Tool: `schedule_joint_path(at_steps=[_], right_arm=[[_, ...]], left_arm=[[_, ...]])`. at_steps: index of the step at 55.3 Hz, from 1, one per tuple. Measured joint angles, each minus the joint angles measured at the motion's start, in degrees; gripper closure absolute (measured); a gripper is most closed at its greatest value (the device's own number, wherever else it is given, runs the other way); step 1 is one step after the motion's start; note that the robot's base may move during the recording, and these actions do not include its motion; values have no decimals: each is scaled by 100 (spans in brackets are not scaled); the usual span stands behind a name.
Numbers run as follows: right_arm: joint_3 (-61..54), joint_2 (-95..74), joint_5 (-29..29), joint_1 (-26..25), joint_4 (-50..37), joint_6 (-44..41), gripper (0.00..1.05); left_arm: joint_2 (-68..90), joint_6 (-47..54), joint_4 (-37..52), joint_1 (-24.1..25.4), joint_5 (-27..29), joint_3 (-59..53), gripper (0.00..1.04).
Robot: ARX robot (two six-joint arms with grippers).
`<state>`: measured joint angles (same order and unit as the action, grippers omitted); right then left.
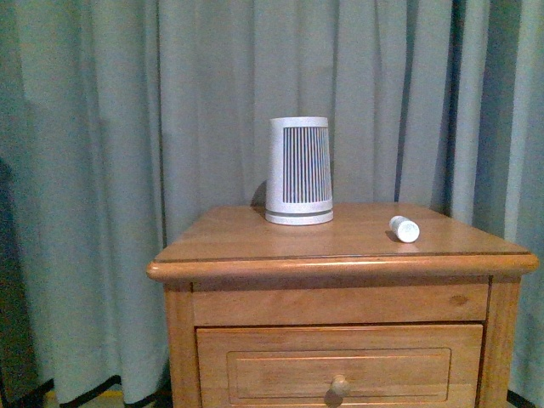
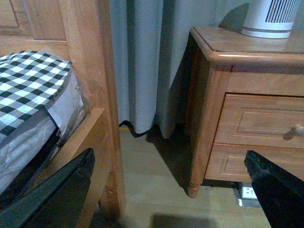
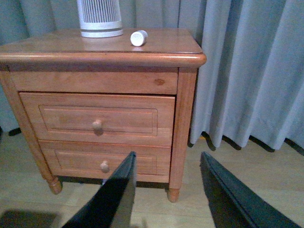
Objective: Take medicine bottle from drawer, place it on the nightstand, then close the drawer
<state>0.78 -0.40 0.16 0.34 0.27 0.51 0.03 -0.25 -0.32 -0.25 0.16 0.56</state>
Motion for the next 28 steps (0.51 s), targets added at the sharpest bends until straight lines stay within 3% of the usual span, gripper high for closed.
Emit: schedule_joint_path(at_steps=[11,16,28], right_arm=[[0,2,0,0,0,-17,102],[0,2,-2,-7,0,-35,99],[0,2,0,-11,0,-35,61]], left_arm=[[0,0,0,0,0,0,7],[0,0,0,0,0,0,7],[0,0,0,0,0,0,7]])
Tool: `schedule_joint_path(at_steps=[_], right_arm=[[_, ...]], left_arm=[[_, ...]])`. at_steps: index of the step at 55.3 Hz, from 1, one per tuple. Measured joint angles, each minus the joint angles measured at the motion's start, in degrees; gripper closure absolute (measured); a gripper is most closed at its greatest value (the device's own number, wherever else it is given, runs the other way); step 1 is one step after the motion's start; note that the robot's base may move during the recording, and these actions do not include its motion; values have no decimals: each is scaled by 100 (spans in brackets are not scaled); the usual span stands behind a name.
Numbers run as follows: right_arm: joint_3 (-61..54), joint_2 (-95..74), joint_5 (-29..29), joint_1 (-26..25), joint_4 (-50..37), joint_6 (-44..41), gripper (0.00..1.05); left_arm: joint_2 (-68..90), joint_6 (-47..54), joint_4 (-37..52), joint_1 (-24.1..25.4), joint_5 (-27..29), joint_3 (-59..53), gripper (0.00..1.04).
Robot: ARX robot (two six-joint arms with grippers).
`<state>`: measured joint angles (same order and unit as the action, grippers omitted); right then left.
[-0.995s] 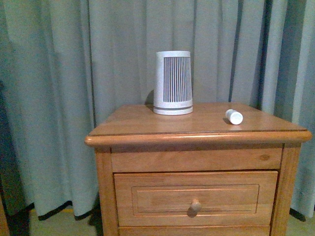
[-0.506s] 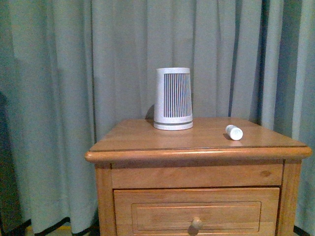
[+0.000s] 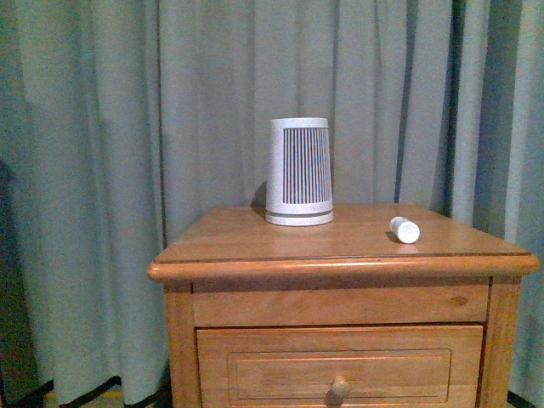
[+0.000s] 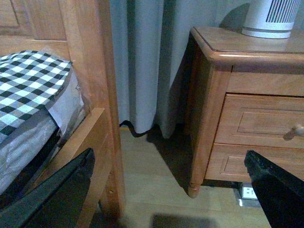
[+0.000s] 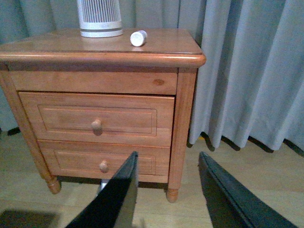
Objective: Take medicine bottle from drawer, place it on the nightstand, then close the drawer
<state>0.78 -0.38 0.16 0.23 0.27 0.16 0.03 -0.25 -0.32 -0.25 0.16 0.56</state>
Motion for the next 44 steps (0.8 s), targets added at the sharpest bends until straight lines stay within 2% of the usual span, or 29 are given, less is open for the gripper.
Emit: schedule_joint_path(at_steps=[18,44], right_arm=[[0,2,0,0,0,0,6],[0,2,0,0,-2,0,7]], left_arm=[[0,0,0,0,0,0,7],[0,0,0,0,0,0,7]])
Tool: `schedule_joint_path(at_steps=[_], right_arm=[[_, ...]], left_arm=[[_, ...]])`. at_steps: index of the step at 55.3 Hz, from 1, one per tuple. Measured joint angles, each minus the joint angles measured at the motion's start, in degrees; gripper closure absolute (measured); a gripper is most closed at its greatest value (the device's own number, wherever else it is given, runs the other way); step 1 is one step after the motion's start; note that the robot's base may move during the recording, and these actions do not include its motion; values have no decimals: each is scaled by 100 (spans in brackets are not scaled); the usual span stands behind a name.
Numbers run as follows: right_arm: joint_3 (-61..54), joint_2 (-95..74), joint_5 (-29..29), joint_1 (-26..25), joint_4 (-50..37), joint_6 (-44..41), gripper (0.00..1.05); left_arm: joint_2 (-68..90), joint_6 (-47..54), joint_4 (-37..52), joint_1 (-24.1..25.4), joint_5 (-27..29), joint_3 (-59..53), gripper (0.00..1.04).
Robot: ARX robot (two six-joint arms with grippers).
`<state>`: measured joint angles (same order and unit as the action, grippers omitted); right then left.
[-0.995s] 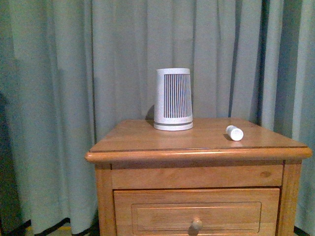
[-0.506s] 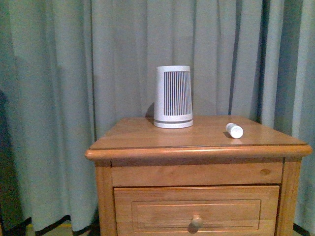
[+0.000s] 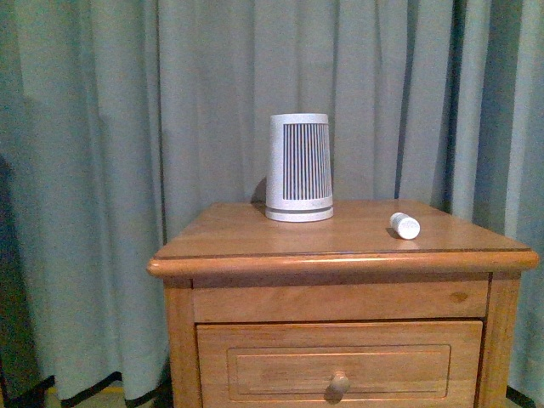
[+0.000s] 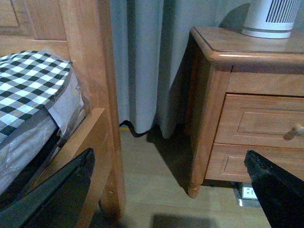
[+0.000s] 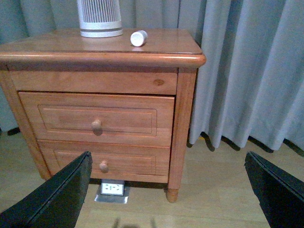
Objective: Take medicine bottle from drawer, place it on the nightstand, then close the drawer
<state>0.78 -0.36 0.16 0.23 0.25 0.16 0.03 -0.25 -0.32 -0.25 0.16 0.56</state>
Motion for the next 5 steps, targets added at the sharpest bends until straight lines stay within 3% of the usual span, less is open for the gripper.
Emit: schedule_joint_path(at_steps=[5], right_arm=[[0,0,-2,0,2,0,7]], left_arm=[[0,0,0,0,0,0,7]])
